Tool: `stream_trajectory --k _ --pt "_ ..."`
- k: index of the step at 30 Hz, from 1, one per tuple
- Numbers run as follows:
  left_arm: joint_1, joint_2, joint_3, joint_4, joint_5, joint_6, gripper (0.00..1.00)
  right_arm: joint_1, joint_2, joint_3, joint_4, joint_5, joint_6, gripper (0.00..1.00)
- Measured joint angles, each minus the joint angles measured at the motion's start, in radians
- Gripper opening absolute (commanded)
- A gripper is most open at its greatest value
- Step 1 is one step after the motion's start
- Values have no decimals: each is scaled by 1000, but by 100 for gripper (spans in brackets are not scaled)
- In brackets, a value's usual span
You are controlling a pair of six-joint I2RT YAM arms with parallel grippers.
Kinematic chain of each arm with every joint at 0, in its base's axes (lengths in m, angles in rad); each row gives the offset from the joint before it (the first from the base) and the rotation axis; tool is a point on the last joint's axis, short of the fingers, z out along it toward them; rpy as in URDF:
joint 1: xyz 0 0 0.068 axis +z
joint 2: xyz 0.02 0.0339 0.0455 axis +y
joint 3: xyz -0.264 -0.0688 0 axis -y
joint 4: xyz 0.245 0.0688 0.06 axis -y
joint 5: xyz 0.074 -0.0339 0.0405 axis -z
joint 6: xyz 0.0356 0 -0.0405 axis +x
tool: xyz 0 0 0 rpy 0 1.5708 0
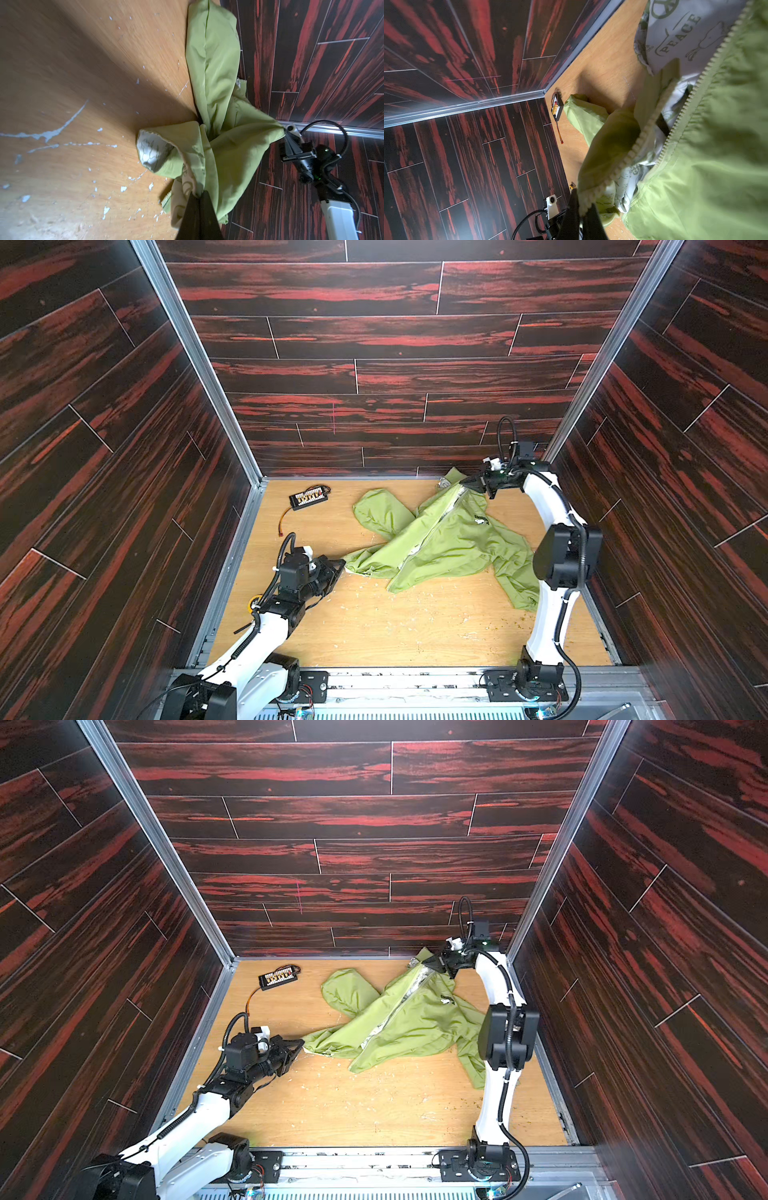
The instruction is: Zip up the jacket
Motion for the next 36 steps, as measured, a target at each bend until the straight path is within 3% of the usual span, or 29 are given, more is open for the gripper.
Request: stream_trajectory --k 5,12,17,22,25,27,30,33,36 --pt "9 -129 0 -62 -51 19 0 -15 -10 -11 91 -90 -28 0" --pt "18 -273 -27 -108 -98 34 12 -99 -177 -368 426 -232 75 0" --pt "21 -196 -31 -92 -96 36 13 -109 -178 -393 526 -256 129 0" --pt "23 -40 -1 -75 -53 49 0 -67 -172 -318 473 -233 116 1" --pt "23 8 32 -74 -43 62 2 -21 -130 -195 390 -200 88 10" --pt "23 27 60 -79 -40 75 19 10 -88 -111 335 -175 70 15" --pt "23 68 142 -149 -23 143 45 54 9 43 221 -129 53 39" --pt "23 137 246 -216 19 221 53 87 124 245 85 -74 29 54" --pt "0 216 346 -306 37 317 59 107 243 501 -85 5 3 60"
